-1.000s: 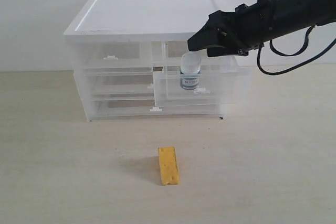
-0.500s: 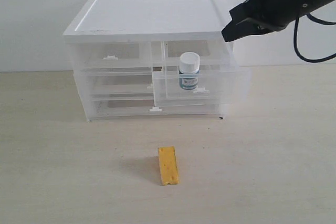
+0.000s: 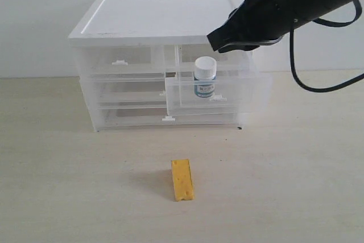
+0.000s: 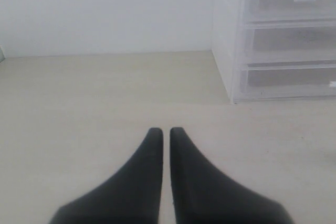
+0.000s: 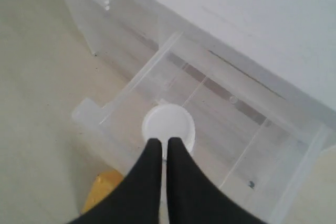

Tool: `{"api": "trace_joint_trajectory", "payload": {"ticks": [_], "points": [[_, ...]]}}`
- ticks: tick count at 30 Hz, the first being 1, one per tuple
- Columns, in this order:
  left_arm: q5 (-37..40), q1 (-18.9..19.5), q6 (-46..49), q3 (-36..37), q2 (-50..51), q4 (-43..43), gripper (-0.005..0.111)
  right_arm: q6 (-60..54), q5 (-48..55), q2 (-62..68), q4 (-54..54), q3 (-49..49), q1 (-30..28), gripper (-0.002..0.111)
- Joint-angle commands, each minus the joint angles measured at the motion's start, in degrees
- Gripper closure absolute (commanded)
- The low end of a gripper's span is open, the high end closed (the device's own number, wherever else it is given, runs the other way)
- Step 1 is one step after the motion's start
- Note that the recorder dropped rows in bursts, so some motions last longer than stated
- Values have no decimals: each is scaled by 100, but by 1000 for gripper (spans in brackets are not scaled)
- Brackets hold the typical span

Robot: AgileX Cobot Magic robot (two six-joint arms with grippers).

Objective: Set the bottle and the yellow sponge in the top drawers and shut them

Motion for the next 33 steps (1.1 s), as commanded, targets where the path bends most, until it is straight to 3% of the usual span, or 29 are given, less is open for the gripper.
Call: {"api": "trace_joint_trajectory", "payload": {"ticks": [1,10,33], "points": [[-41,21,0,23,-23,-37,102,-18,43,96,60,31,64,108],[-41,21,0,23,-23,-37,102,-416,-25,447,526,31,64,108],[-41,21,0,23,-23,-37,102,-407,-504,860,237,-207,53,108]]}}
